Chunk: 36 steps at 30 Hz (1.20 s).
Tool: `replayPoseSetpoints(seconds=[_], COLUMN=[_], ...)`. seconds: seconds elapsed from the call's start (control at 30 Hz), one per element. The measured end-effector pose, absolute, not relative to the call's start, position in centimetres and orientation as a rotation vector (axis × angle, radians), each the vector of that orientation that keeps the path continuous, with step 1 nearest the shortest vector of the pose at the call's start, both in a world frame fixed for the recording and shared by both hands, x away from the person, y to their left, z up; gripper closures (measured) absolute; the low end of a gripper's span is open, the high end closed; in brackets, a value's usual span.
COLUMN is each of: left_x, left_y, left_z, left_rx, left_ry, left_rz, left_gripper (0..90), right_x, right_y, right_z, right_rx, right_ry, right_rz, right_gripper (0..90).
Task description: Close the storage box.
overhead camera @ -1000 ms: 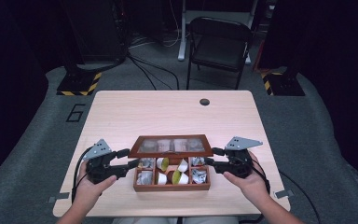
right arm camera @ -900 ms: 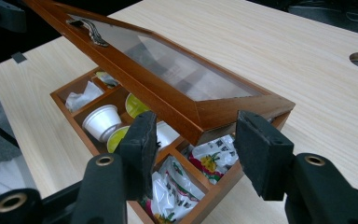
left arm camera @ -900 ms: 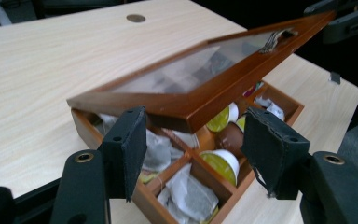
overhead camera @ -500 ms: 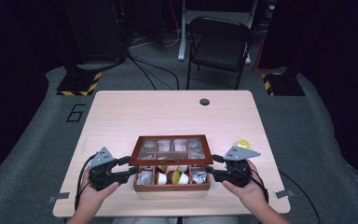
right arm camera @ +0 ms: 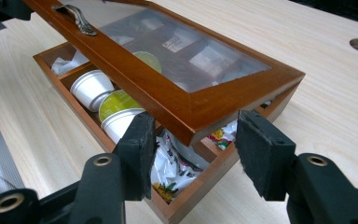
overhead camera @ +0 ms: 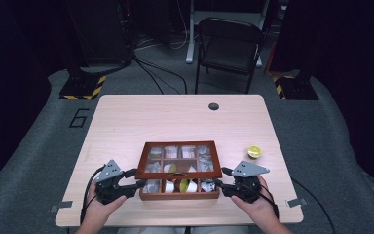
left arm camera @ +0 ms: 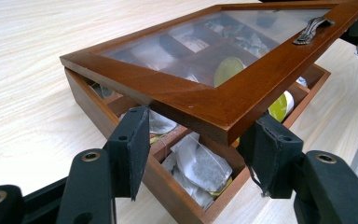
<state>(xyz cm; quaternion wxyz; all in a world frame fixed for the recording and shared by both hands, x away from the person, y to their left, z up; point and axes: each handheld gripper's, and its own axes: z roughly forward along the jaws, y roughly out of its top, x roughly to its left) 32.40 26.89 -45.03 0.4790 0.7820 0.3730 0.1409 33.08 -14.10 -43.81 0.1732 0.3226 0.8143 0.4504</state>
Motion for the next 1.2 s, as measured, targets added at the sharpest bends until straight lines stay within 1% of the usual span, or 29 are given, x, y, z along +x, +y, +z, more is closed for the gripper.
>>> replayPoseSetpoints(seconds=[0.2, 0.47, 0.8, 0.93, 1.1, 1.13, 1.17, 1.2], left_x=[32.1, 31.8, 31.5, 31.5, 31.2, 31.1, 30.9, 30.7], left_y=[26.8, 26.7, 26.6, 26.7, 26.7, 26.8, 26.9, 26.9], left_z=[-45.7, -46.6, -47.7, -48.1, -48.7, -48.7, -48.7, -48.7], left_rx=[1.913, 1.981, 2.007, 2.056, 2.098, 2.100, 2.093, 2.096], left_ry=[0.918, 0.917, 0.940, 0.946, 0.975, 0.986, 0.987, 0.980], left_rz=[0.343, 0.334, 0.298, 0.277, 0.254, 0.253, 0.238, 0.250], left_gripper=[43.3, 43.3, 43.3, 43.3, 41.1, 39.0, 38.2, 37.5], right_x=[32.9, 32.4, 32.5, 32.6, 32.6, 32.5, 32.4, 32.3], right_y=[-14.2, -14.2, -14.1, -14.1, -14.3, -14.3, -14.3, -14.5], right_z=[-44.7, -46.2, -47.5, -47.9, -48.4, -48.5, -48.6, -48.6], right_rx=[0.954, 0.935, 0.951, 0.968, 0.985, 1.000, 0.994, 0.996], right_ry=[2.303, 2.316, 2.366, 2.400, 2.462, 2.468, 2.475, 2.476], right_rz=[1.300, 1.276, 1.252, 1.224, 1.171, 1.157, 1.143, 1.155], right_gripper=[47.7, 47.7, 47.1, 47.1, 45.1, 44.4, 41.3, 40.5])
